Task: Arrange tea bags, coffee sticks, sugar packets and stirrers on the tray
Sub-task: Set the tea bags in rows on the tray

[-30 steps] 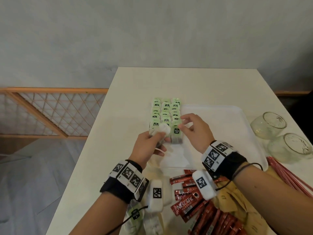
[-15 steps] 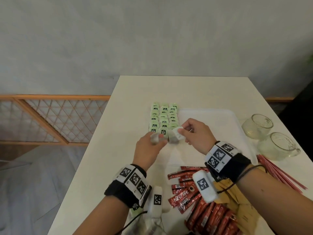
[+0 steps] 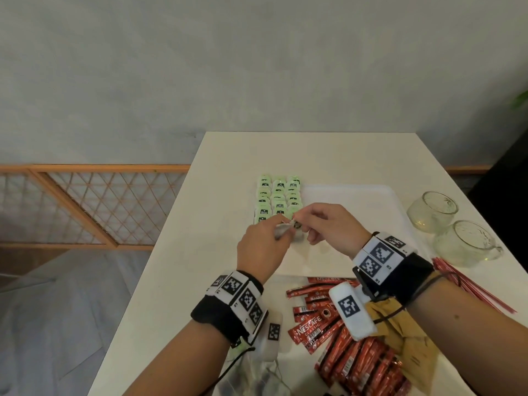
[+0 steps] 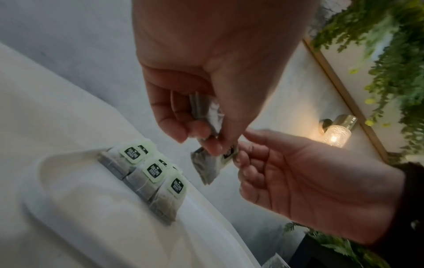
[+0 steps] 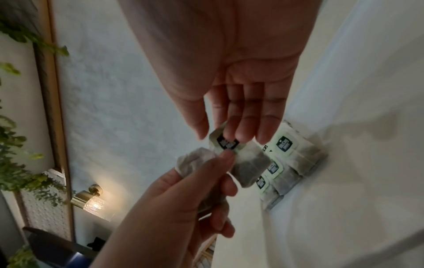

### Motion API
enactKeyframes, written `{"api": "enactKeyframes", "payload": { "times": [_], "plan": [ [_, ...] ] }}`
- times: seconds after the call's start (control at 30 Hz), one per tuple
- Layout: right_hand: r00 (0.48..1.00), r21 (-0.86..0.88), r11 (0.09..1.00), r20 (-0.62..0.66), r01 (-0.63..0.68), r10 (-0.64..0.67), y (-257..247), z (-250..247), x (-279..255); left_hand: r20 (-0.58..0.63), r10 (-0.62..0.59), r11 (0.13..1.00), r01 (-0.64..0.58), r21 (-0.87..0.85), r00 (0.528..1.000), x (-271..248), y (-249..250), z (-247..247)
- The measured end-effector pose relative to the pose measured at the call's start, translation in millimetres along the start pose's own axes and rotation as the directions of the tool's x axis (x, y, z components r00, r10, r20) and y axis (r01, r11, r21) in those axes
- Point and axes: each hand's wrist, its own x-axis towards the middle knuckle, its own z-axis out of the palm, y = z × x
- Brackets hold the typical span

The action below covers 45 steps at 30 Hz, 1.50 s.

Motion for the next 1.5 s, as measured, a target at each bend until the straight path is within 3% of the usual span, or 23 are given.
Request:
{"api": "enactKeyframes", "payload": {
  "times": [0.17,0.37,0.47,0.6,0.8,1.03,1.2,1.3,1.4,1.5],
  "plan": [
    [0.997,-0.198,0.98,0.064,-0.018,0.032,13.5,3.0,1.8,0.18,-0.051,0.986,0.078,-0.147,0.982,-0.5,-10.5,-0.7],
    [0.966,-0.274,0.951,0.168,-0.145,0.196,28.9,13.1,11.7,0.231,-0.239,0.948,0.279,-0.156,0.943,8.5,-39.3,-11.4],
    [0.969,-0.336,0.93,0.142,-0.145,0.203,33.3,19.5,20.9,0.231,-0.3,0.916,0.347,-0.203,0.926,15.5,-52.6,-17.8],
    [0.994,-0.43,0.898,0.017,-0.087,0.105,37.1,26.6,37.5,0.198,-0.3,0.928,0.334,-0.167,0.933,22.5,-61.4,-25.5],
    [1.0,-0.483,0.876,-0.016,-0.012,0.005,38.1,37.1,59.9,0.194,-0.313,0.937,0.336,-0.095,0.93,29.2,-69.1,-27.7],
    [1.0,-0.54,0.841,-0.026,-0.021,0.008,36.6,33.3,72.9,0.12,-0.305,0.892,0.328,-0.312,0.945,28.6,-60.6,-20.9],
    [0.999,-0.36,0.933,-0.032,0.008,-0.021,21.2,23.1,62.6,0.138,-0.299,0.846,0.329,-0.419,0.944,33.4,-51.2,-15.2],
    [0.998,-0.275,0.96,0.055,0.049,-0.035,7.8,22.2,52.8,0.175,-0.265,0.86,0.315,-0.402,0.948,34.0,-44.0,-12.8],
    [0.996,-0.351,0.933,0.078,0.074,-0.049,6.0,23.4,47.3,0.229,-0.222,0.87,0.299,-0.392,0.948,31.9,-36.0,-10.4],
    [0.998,-0.404,0.913,0.003,0.055,-0.059,6.2,23.3,43.4,0.085,-0.15,0.961,0.165,-0.222,0.985,30.3,-33.2,-8.8]
  ]
}}
